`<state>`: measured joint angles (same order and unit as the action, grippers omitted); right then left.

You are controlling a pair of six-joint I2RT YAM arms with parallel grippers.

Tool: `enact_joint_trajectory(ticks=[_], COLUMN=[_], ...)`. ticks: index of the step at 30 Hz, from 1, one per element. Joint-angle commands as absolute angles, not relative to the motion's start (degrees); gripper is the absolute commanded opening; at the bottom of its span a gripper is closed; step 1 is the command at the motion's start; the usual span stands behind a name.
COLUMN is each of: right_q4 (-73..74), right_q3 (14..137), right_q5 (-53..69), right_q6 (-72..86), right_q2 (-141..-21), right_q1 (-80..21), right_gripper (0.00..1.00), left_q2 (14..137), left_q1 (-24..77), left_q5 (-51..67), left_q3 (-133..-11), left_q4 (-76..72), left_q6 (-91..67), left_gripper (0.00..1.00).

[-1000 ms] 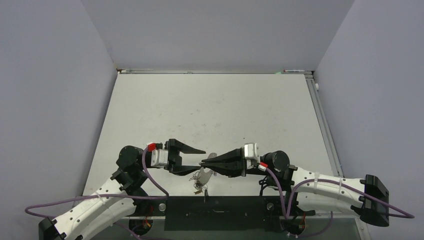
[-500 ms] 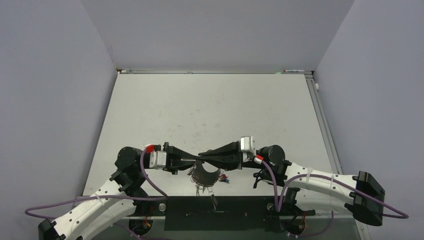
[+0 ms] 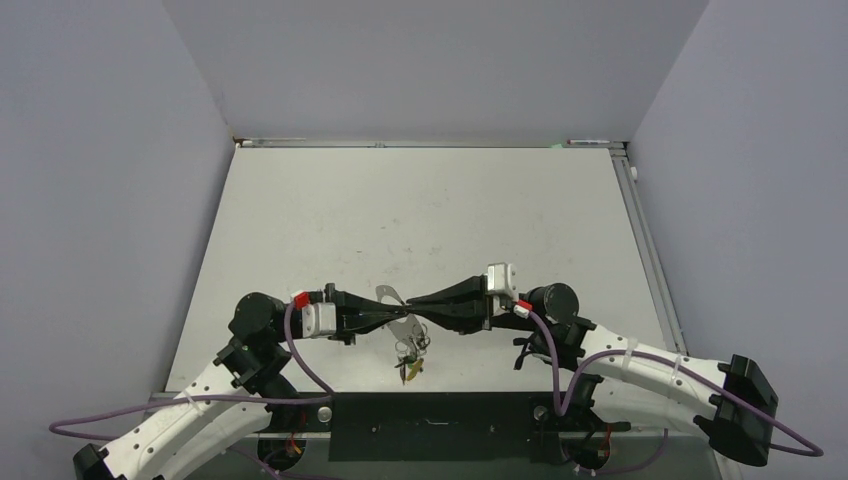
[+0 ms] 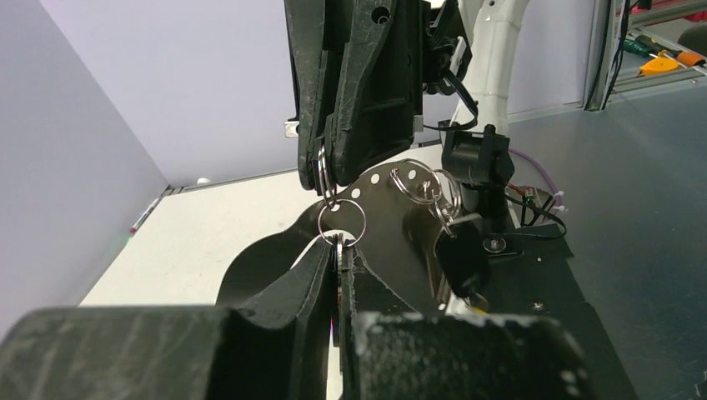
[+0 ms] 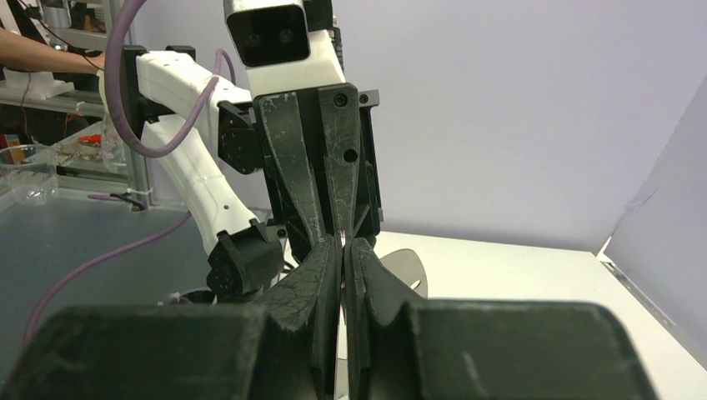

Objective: Put the keys on the keyring

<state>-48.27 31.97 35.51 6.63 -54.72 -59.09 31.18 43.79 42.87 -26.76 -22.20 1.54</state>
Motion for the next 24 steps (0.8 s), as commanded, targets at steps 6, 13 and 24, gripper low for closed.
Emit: enact_joint_trajectory(ticks=[6,13,24], right_q4=[-43.96,-40.09,-39.95], right_q3=[33.80,35.10,35.91], right_q5=[35.49,36.12,35.93], right_q6=[2.31,0.59,0.44], right_q2=[-50.70,-51.98,-51.68], right_q1=[-58.11,-58.23,-58.29], right_gripper=[0.05,0.05,0.05], left_q2=[31.17,32.00,32.65], left_q1=[43.85,43.85,43.89], left_q5=[43.37,43.36,43.38], left_q3=[-29.59,-29.83,-29.97], left_q4=[-19.94,-19.60,-18.91], left_q6=[4.13,3.77,4.05], left_gripper=[0.00,0.00,0.00])
